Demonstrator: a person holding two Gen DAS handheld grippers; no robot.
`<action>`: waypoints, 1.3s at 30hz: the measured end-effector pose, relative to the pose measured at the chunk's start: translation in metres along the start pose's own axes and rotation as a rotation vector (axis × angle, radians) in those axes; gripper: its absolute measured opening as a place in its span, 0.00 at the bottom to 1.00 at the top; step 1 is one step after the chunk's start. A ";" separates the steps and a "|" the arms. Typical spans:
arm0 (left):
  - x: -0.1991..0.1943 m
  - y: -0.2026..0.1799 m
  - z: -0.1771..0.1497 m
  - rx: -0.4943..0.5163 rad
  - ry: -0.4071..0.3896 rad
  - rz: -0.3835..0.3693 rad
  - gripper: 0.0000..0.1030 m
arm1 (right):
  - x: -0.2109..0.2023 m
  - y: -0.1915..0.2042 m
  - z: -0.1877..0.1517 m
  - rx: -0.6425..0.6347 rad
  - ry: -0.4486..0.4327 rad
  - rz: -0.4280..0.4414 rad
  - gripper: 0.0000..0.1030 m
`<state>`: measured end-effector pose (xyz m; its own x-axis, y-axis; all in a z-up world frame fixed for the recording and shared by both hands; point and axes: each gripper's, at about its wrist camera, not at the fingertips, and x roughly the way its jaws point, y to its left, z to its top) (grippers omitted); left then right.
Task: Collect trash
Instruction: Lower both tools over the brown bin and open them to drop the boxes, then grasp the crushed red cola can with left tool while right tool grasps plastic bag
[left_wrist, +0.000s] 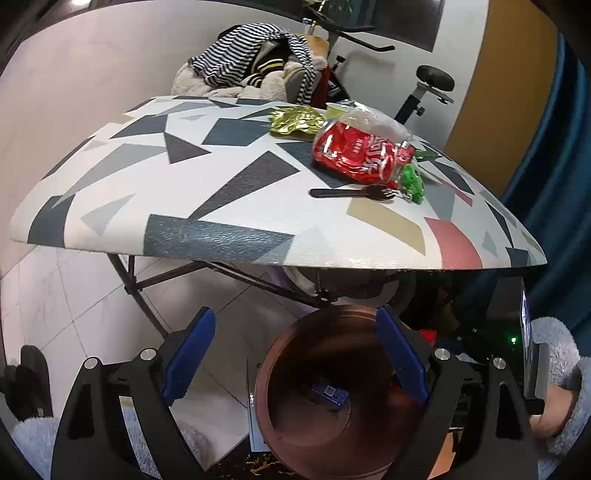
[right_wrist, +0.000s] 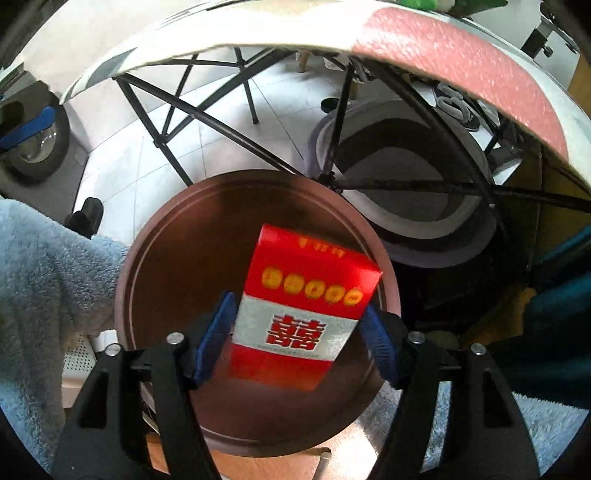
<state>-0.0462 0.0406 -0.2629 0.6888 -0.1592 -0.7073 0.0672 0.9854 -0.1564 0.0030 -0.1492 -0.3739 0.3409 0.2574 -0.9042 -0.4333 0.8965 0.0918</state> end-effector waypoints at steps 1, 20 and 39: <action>0.000 -0.002 0.000 0.007 -0.001 0.000 0.84 | -0.003 0.000 0.000 -0.002 -0.010 -0.003 0.85; -0.001 -0.003 0.003 0.011 -0.019 0.015 0.84 | -0.053 -0.024 0.009 0.113 -0.224 -0.028 0.95; -0.012 -0.006 0.032 0.056 -0.055 -0.012 0.84 | -0.112 -0.040 0.031 0.100 -0.384 -0.023 0.95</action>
<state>-0.0314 0.0385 -0.2313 0.7261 -0.1693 -0.6664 0.1149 0.9855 -0.1252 0.0080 -0.2030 -0.2639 0.6447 0.3361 -0.6866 -0.3450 0.9294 0.1310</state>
